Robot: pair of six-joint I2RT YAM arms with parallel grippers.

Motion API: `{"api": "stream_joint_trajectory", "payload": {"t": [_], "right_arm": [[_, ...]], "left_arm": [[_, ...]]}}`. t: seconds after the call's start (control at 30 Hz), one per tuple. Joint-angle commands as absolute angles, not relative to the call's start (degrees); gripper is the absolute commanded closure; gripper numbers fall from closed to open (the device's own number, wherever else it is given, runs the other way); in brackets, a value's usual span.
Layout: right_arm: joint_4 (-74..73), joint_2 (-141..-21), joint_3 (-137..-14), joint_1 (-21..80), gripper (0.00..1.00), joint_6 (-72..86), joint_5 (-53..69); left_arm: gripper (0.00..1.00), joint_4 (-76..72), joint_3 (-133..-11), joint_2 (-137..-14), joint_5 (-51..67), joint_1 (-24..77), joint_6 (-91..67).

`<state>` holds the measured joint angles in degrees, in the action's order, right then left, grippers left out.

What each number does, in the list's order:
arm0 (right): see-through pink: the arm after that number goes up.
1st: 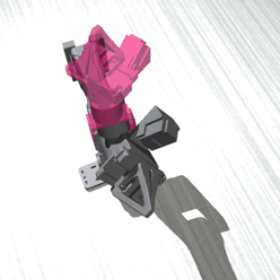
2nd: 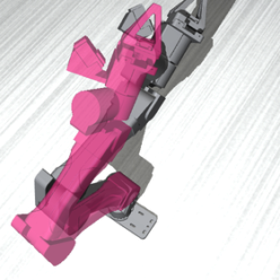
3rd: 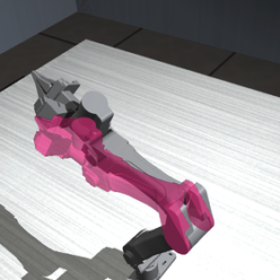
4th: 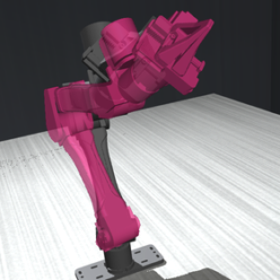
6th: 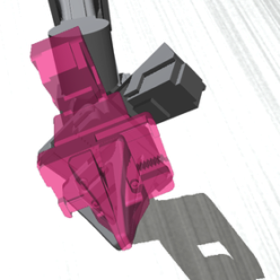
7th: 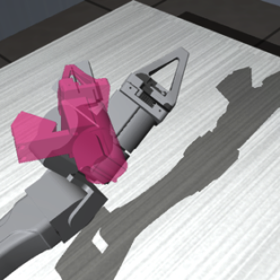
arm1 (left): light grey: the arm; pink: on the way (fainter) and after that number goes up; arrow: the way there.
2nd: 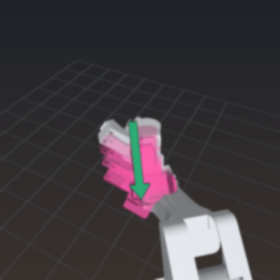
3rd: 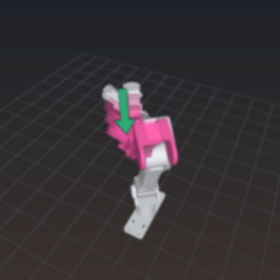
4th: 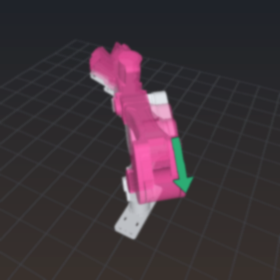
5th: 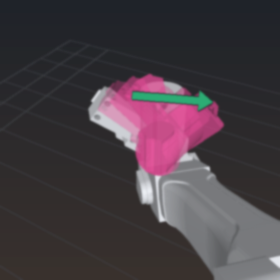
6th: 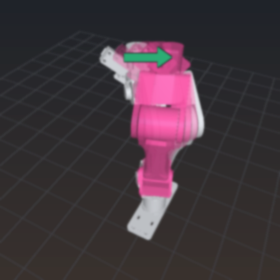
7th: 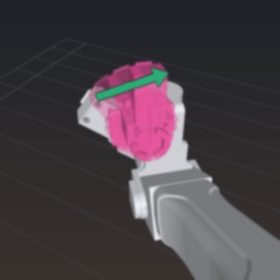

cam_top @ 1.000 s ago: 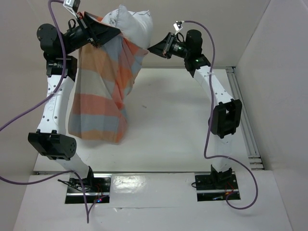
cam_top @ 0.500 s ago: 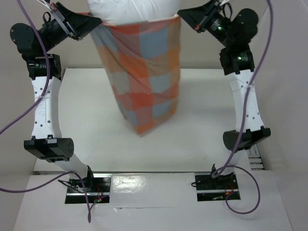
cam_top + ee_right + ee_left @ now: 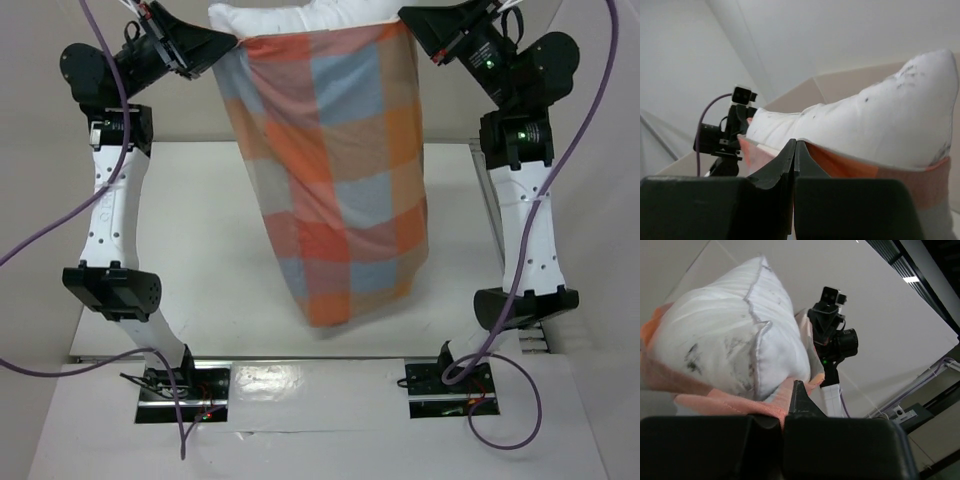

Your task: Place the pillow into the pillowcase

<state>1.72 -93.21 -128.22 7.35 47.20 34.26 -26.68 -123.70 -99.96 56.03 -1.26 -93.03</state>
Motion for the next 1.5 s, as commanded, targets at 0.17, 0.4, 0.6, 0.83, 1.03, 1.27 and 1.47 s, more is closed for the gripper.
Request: {"api": "stream_joint_trajectory", "payload": {"t": [0.17, 0.4, 0.6, 0.83, 1.03, 1.27, 1.47], "right_arm": [[15.2, -102.8, -154.0, -0.5, 1.00, 56.9, 34.9], [30.7, -93.1, -126.8, 1.8, 1.00, 63.3, 35.1], [24.0, -93.4, -129.9, 8.1, 1.00, 51.3, 31.7], [26.1, -97.7, -140.7, 5.8, 1.00, 52.4, 35.0], [24.1, -102.5, -153.5, 2.8, 1.00, 55.6, 35.2], [24.7, -88.8, -123.0, 2.7, 1.00, 49.5, 31.0], [23.0, -97.1, -136.5, 2.7, 1.00, 51.5, 32.8]], "left_arm": [[1.00, -34.4, -137.0, -103.9, 53.4, 0.4, -98.8], [1.00, -31.5, -132.3, -97.9, 51.6, -0.6, -94.6], [1.00, -29.1, -134.1, -97.7, 50.2, -0.6, -91.5], [1.00, -31.3, -138.1, -98.6, 50.9, -3.5, -93.6], [1.00, -33.7, -140.7, -103.1, 52.1, -3.2, -99.0], [1.00, -28.2, -130.7, -96.3, 50.6, -4.7, -91.2], [1.00, -30.8, -139.8, -104.8, 52.5, -5.3, -96.3]]}}
